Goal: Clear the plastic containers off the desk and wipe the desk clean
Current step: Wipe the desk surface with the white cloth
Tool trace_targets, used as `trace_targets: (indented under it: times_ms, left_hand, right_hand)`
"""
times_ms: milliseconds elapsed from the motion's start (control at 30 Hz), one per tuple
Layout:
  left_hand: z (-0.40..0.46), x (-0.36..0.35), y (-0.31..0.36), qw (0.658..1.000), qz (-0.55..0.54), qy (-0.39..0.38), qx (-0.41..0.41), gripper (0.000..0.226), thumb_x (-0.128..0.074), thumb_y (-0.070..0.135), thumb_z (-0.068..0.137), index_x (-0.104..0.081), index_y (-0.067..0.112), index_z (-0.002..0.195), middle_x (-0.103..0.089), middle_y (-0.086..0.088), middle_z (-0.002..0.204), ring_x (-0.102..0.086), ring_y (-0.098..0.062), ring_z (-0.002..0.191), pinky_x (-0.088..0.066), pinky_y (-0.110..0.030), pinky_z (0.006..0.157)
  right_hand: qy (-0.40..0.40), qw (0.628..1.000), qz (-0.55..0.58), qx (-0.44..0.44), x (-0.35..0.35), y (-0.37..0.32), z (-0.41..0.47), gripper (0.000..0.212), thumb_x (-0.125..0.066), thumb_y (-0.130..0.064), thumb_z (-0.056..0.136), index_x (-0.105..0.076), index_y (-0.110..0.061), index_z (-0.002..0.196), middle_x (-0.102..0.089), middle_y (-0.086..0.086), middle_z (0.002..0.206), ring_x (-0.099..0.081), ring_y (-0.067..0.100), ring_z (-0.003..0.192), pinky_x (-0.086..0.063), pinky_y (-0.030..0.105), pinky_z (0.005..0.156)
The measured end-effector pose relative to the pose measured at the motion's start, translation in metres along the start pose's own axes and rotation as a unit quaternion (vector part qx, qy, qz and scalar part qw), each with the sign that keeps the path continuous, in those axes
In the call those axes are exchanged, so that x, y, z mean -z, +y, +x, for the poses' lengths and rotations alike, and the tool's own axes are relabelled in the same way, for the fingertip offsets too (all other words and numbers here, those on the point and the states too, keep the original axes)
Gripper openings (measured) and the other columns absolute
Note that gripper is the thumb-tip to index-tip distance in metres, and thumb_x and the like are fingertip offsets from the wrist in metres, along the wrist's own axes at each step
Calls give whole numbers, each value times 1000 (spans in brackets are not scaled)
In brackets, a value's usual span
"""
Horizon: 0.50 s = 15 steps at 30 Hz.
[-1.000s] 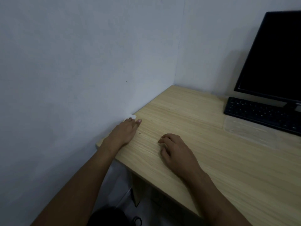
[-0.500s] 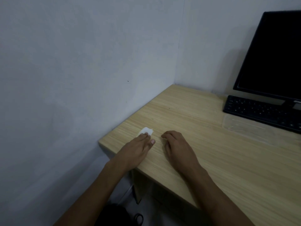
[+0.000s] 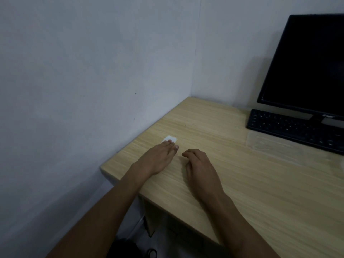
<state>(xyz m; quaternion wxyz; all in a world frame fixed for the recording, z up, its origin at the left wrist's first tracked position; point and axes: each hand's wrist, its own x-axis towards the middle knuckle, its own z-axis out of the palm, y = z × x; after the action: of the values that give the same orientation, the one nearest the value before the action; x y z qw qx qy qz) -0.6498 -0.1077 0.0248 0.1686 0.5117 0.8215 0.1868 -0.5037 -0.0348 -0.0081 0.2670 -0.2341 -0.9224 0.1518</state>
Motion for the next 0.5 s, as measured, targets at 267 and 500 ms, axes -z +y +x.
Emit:
trace_targets:
  times_ms: [267, 500]
  left_hand:
    - [29, 27, -35, 997, 0, 36, 66, 49, -20, 37, 106, -30, 20, 150, -20, -1, 159, -19, -19, 146, -12, -32, 117]
    - [23, 31, -47, 995, -5, 73, 65, 48, -22, 34, 106, -36, 13, 147, -27, -3, 157, -24, -17, 144, -16, -33, 116]
  right_hand:
    - [-11, 1000, 3, 5, 1, -1, -1, 35, -41, -16, 99, -54, -17, 131, -49, -3, 135, -40, 7, 123, -28, 12, 95]
    - [-24, 1000, 4, 13, 3, -3, -3, 35, -41, -15, 100, -53, -17, 133, -47, -3, 136, -39, 7, 125, -30, 14, 95]
